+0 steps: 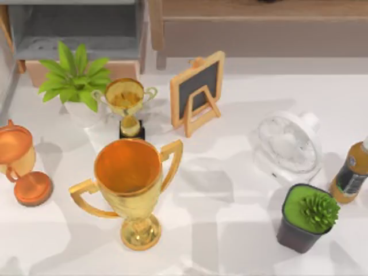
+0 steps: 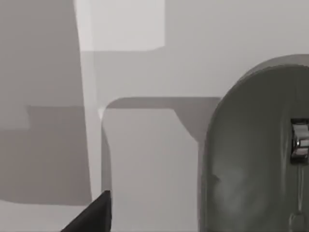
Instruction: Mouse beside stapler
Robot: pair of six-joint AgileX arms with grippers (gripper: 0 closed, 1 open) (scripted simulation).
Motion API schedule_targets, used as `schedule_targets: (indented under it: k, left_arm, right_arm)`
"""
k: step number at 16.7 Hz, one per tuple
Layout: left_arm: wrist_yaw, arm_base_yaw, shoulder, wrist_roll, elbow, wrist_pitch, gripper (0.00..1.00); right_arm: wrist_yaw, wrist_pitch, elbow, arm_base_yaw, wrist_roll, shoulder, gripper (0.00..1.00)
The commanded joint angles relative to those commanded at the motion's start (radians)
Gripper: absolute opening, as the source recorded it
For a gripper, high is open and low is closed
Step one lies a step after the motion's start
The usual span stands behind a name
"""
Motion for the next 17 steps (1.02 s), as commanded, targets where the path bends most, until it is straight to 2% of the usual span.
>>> schedule_targets:
  k: [2, 15, 17]
  left_arm:
    - [0.000, 0.000, 0.000, 0.000, 0.000, 0.000, 1.00]
    - [0.000, 0.000, 0.000, 0.000, 0.000, 0.000, 0.02]
    - [0.000, 0.000, 0.000, 0.000, 0.000, 0.000, 0.00]
  right_arm:
    - [0.000, 0.000, 0.000, 0.000, 0.000, 0.000, 1.00]
    - [0.000, 0.000, 0.000, 0.000, 0.000, 0.000, 1.00]
    - [0.000, 0.000, 0.000, 0.000, 0.000, 0.000, 1.00]
